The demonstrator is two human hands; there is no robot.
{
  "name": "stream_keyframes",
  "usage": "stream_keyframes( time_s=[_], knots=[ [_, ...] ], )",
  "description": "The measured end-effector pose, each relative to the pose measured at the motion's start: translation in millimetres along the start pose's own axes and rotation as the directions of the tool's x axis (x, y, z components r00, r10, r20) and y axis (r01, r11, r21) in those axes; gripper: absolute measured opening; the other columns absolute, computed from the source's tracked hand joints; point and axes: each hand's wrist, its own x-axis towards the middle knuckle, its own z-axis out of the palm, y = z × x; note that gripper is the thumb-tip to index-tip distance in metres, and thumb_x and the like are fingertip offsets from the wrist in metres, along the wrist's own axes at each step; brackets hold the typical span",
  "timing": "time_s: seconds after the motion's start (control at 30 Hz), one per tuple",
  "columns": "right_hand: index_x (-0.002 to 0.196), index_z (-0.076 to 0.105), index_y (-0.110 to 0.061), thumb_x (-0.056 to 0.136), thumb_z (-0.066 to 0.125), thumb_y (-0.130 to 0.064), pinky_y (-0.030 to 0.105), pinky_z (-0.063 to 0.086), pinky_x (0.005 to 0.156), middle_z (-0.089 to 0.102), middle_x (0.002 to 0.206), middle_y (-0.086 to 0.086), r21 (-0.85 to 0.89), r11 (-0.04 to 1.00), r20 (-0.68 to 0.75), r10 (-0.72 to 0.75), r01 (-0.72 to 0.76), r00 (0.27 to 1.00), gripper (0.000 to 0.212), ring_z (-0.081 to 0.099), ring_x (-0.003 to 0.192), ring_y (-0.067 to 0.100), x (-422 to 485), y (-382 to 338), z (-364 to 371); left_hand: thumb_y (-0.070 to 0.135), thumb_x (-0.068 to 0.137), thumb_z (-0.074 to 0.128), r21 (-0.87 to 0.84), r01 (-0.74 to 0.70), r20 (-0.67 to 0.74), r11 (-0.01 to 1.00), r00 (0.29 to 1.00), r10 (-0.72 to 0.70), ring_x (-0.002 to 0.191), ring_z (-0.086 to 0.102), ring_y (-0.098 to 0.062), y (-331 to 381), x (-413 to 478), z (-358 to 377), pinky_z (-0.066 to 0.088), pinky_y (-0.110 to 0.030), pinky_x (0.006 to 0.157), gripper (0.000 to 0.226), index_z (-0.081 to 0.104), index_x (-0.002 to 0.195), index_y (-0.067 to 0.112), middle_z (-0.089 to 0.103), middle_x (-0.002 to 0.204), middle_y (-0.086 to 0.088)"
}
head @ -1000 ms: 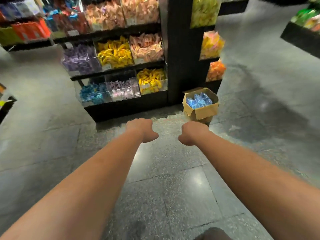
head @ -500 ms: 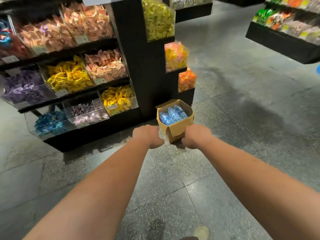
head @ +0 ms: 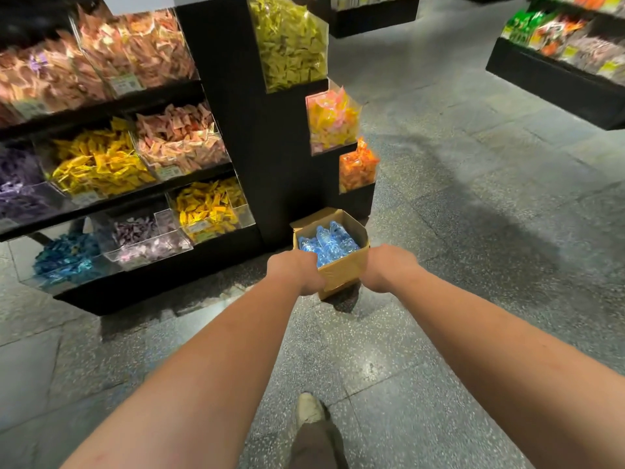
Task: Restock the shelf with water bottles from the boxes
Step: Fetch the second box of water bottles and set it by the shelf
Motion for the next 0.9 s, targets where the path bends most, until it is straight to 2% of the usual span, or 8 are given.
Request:
stream_keyframes(
  time_s=[0.2,0.27,0.4,0.53,0.7,0.83,0.9],
  knots=[
    [0.124,0.054,-0.012,0.091,0.049,-0.029,0.032,0.044,0.081,0.06,0.12,0.007,0.094,0.991,0.17,0.075,-0.092,0.983,0.037,0.058,0.107,0.024,72,14,6,0.047,0.089,0.048,-0.034,-0.008,0.039,0.999,0.999,0.009,0.084,0.055,-0.016,-8,73,-8,0.052,-0.032,0.077,0.035,0.054,0.112,0.022,0.054,0.09,0.003],
    [0.122,0.056,-0.013,0.091,0.049,-0.027,0.031,0.045,0.081,0.061,0.119,0.007,0.112,0.989,0.183,0.075,-0.096,0.98,0.035,0.059,0.106,0.024,100,15,5,0.047,0.088,0.049,-0.044,-0.017,0.056,0.999,0.998,0.019,0.084,0.055,-0.017,-12,103,-10,0.052,-0.033,0.078,0.036,0.055,0.112,0.021,0.052,0.088,0.004],
    [0.121,0.057,-0.011,0.09,0.045,-0.026,0.031,0.043,0.079,0.061,0.12,0.009,0.17,0.977,0.232,0.084,-0.126,0.969,0.036,0.058,0.107,0.026,158,11,-4,0.048,0.089,0.047,-0.047,-0.033,0.093,0.998,0.995,0.037,0.082,0.051,-0.017,-24,159,-13,0.046,-0.032,0.07,0.035,0.054,0.11,0.022,0.051,0.089,0.004],
    [0.12,0.057,-0.012,0.088,0.046,-0.026,0.031,0.045,0.077,0.062,0.115,0.009,0.185,0.973,0.262,0.084,-0.136,0.961,0.037,0.059,0.102,0.025,212,9,-9,0.045,0.088,0.047,-0.071,-0.002,0.129,0.997,0.992,0.011,0.083,0.052,-0.019,-38,204,-13,0.044,-0.032,0.069,0.029,0.054,0.105,0.023,0.056,0.096,0.003],
    [0.12,0.057,-0.012,0.087,0.047,-0.026,0.033,0.048,0.083,0.06,0.117,0.009,0.147,0.983,0.286,0.065,-0.111,0.956,0.037,0.058,0.102,0.026,275,10,-11,0.053,0.087,0.045,-0.099,0.051,0.174,0.994,0.984,-0.033,0.091,0.057,-0.021,-49,257,-8,0.045,-0.034,0.072,0.042,0.055,0.117,0.025,0.062,0.106,0.001],
    [0.124,0.055,-0.011,0.088,0.049,-0.029,0.035,0.05,0.089,0.059,0.122,0.011,0.095,0.995,0.304,-0.009,-0.021,0.953,0.041,0.058,0.107,0.028,334,15,-12,0.051,0.086,0.047,-0.14,0.119,0.215,0.983,0.973,-0.087,0.095,0.06,-0.022,-49,300,-4,0.044,-0.033,0.07,0.04,0.057,0.114,0.023,0.063,0.106,0.0],
    [0.12,0.058,-0.012,0.089,0.049,-0.028,0.035,0.05,0.087,0.06,0.12,0.01,0.093,0.995,0.304,-0.051,0.024,0.951,0.036,0.059,0.106,0.028,363,19,-13,0.048,0.086,0.048,-0.172,0.172,0.247,0.97,0.961,-0.126,0.095,0.061,-0.024,-45,321,-3,0.045,-0.033,0.07,0.039,0.059,0.112,0.022,0.064,0.105,-0.001]
  ],
)
